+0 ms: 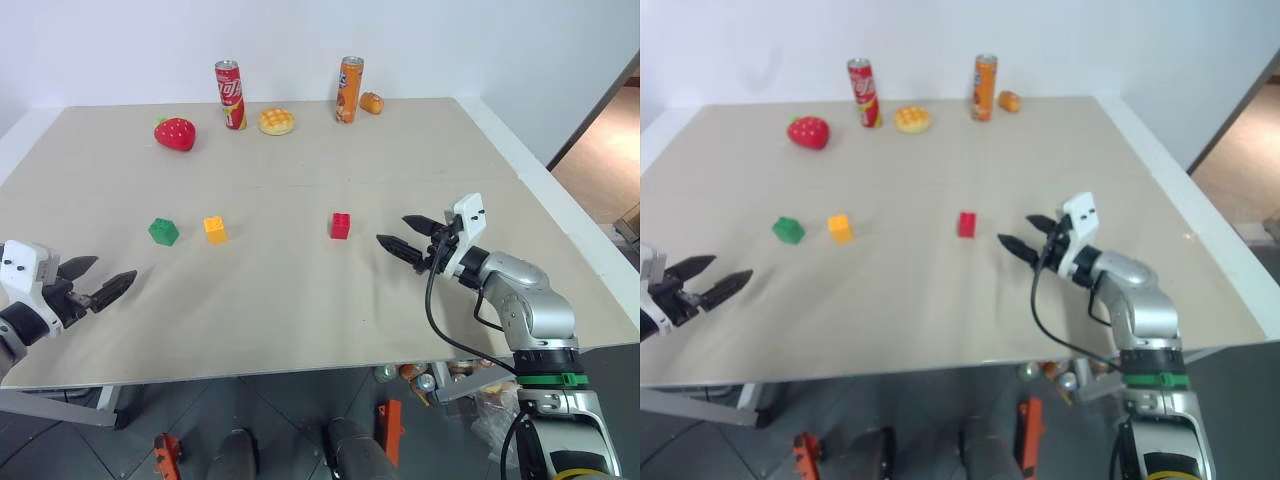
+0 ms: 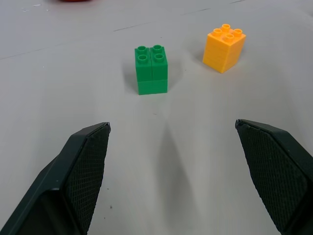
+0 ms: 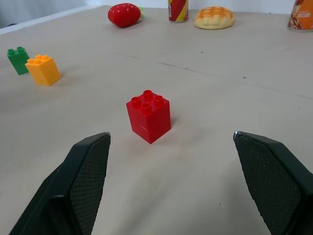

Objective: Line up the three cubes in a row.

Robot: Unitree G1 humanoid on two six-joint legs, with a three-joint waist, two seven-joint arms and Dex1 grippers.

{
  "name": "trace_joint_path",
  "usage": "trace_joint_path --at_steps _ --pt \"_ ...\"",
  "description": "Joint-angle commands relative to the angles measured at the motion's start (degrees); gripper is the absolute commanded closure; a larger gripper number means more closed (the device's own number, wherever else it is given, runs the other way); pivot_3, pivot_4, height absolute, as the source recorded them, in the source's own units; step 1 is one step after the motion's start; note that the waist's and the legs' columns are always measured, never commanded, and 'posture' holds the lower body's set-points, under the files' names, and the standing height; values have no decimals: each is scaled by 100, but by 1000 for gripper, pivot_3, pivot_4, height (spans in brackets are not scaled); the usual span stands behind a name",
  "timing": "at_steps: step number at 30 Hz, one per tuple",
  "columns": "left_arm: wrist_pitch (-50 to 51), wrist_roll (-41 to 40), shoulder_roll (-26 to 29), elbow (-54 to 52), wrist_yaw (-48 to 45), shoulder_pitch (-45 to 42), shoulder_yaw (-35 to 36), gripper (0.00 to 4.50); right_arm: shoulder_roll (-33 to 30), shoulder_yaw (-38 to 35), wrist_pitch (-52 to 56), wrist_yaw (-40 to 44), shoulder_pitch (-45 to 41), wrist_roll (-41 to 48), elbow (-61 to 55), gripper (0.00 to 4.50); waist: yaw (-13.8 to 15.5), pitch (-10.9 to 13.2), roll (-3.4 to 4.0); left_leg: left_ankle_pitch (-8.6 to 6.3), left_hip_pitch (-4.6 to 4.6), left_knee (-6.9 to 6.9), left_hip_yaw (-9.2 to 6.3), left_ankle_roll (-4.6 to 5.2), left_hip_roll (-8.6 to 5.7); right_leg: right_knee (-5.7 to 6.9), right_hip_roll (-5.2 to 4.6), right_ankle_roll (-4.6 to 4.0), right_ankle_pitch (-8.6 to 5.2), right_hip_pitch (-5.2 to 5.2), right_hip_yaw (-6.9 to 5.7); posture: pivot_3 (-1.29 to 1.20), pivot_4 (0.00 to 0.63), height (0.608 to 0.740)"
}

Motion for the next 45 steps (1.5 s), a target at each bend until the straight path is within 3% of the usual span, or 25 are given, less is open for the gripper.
trace_joint_path --at_steps 1,13,22,30,36,45 --pt "-179 28 -12 -199 -3 81 45 242 -61 -53 -61 -40 60 -5 -256 342 0 0 0 0 0 0 0 0 0 0 0 1 0 0 0 0 150 740" --pt "-775 458 90 -435 -321 504 -306 242 -27 132 -258 -679 -136 -718 237 342 -2 0 0 1 4 6 4 -1 0 2 0 -22 -3 1 3 0 150 740" --pt "-1038 326 139 -1212 -629 111 -722 242 342 753 437 -928 -242 -901 -273 342 0 0 0 2 4 6 5 -2 1 3 0 -18 0 1 4 0 150 740" --pt "-1181 270 -13 -1642 -941 -588 -1570 242 946 1292 1030 -1957 -489 -1566 -345 342 -1 0 0 2 4 7 4 -2 0 7 1 4 13 0 4 0 150 740" --pt "-1067 175 -174 -1765 -1025 -1148 -2173 242 1568 1005 1576 -2872 -954 -1661 -109 342 -2 0 0 3 2 9 3 -3 0 12 2 5 14 0 4 0 150 740" --pt "-1103 229 -329 -1655 -985 -1360 -2380 242 2379 991 2030 -3503 -1003 -1616 -255 342 -29 0 0 2 1 7 -4 -2 2 15 9 8 11 0 3 0 150 740"
